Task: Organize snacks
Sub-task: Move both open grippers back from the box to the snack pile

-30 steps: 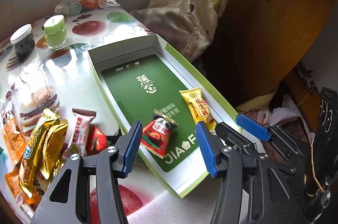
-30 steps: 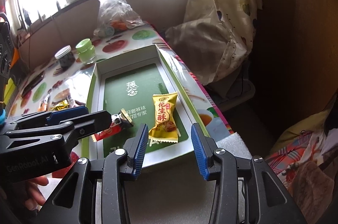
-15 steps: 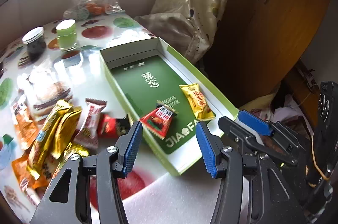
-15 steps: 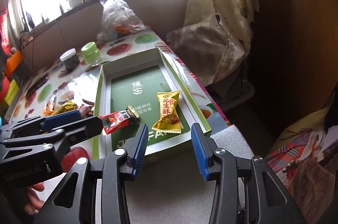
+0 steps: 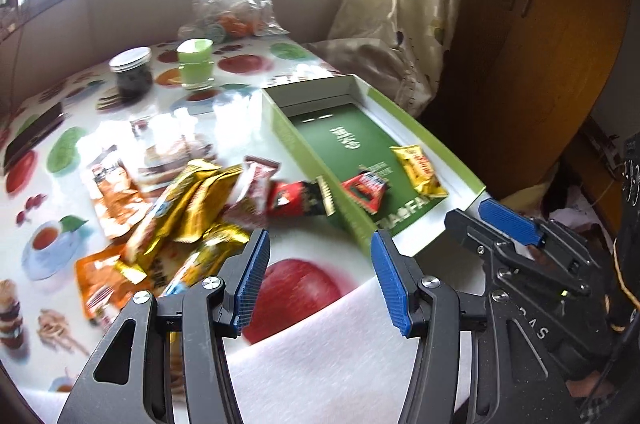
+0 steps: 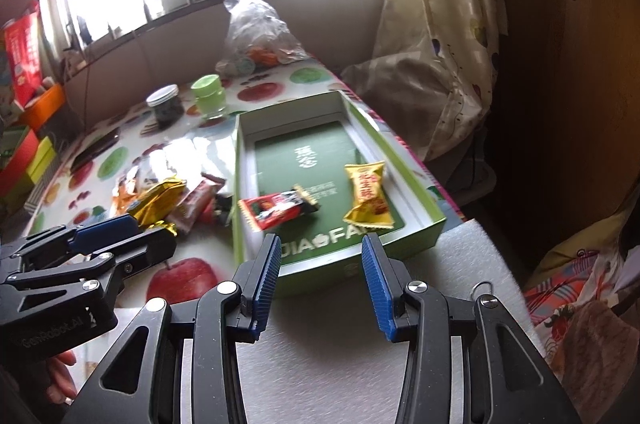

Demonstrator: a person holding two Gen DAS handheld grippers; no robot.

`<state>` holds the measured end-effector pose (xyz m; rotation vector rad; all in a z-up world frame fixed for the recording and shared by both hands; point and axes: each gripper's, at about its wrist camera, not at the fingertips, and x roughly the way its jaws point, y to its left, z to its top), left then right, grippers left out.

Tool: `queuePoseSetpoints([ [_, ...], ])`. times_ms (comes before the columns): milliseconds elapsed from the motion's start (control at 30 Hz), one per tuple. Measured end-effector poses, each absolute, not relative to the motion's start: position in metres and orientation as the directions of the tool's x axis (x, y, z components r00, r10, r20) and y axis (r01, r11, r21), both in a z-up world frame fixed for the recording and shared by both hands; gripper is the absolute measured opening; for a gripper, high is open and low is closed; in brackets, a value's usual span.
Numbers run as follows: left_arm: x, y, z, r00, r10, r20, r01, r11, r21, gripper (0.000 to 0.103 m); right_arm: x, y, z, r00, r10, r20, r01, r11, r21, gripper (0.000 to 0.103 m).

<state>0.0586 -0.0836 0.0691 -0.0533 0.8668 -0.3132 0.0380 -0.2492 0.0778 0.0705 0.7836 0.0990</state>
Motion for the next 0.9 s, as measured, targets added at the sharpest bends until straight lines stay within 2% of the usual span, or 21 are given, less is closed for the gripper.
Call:
queuePoseSetpoints([
  [200, 0.044, -0.065, 0.064, 0.625, -0.244, -0.742, 0.211, 0.967, -0.14, 0.054, 0.031, -0.226, 0.073, 0.697, 0.152, -0.701, -0.111, 0.988, 0.104, 0.041],
  [900, 0.016, 0.043, 0.032, 0.636, -0.141, -0.759, -0.007, 0.982, -0.189, 0.054, 0.041, -0.15, 0.052, 0.627, 0.263, -0.734, -0.279, 0.955, 0.104, 0.041],
])
